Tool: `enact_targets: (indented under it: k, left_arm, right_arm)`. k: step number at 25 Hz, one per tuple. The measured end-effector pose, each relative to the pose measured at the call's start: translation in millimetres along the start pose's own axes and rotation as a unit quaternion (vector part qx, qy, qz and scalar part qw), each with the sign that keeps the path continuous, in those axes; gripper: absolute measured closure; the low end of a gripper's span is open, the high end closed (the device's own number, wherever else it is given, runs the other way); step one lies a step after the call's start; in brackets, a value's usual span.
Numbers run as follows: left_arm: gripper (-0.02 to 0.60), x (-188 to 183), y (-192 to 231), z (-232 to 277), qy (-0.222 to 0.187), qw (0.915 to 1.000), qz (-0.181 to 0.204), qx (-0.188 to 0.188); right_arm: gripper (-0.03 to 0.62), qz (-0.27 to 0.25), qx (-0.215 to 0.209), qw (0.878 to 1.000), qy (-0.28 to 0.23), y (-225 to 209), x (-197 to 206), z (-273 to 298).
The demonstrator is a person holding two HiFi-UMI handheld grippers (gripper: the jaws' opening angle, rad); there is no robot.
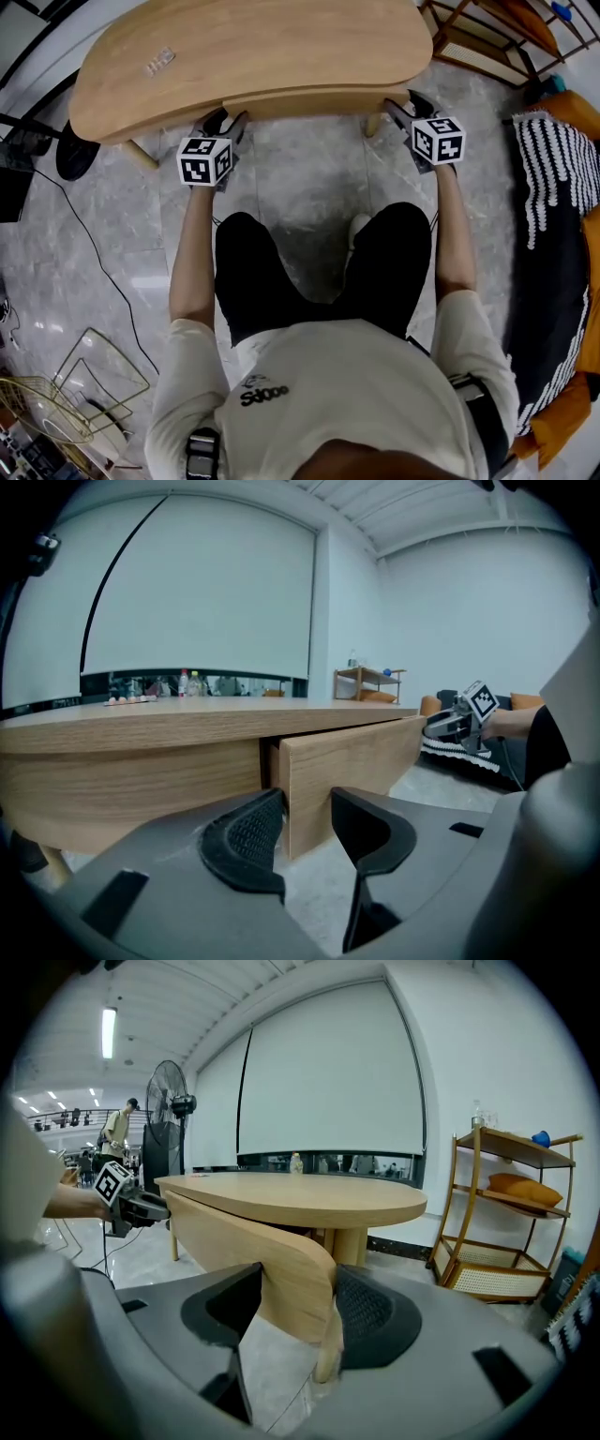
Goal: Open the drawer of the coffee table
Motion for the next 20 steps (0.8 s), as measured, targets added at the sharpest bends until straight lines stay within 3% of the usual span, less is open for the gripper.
enact_targets:
  k: [20]
  left_arm:
    - [0.411, 32, -60, -68, 0.01, 0.9996, -0.021, 0.018]
  right_arm:
    - [0.342, 0.018, 0.009, 1.0, 0.017, 43, 33, -84]
Point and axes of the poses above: the fingertips, and each gripper's own axes: z forward along the fingers, y to its left, x out of its underside, the point moved 5 cm from there along -z, backward along the fingers, and after that the axes turned 6 degrees about x, right-handed, at the moved point
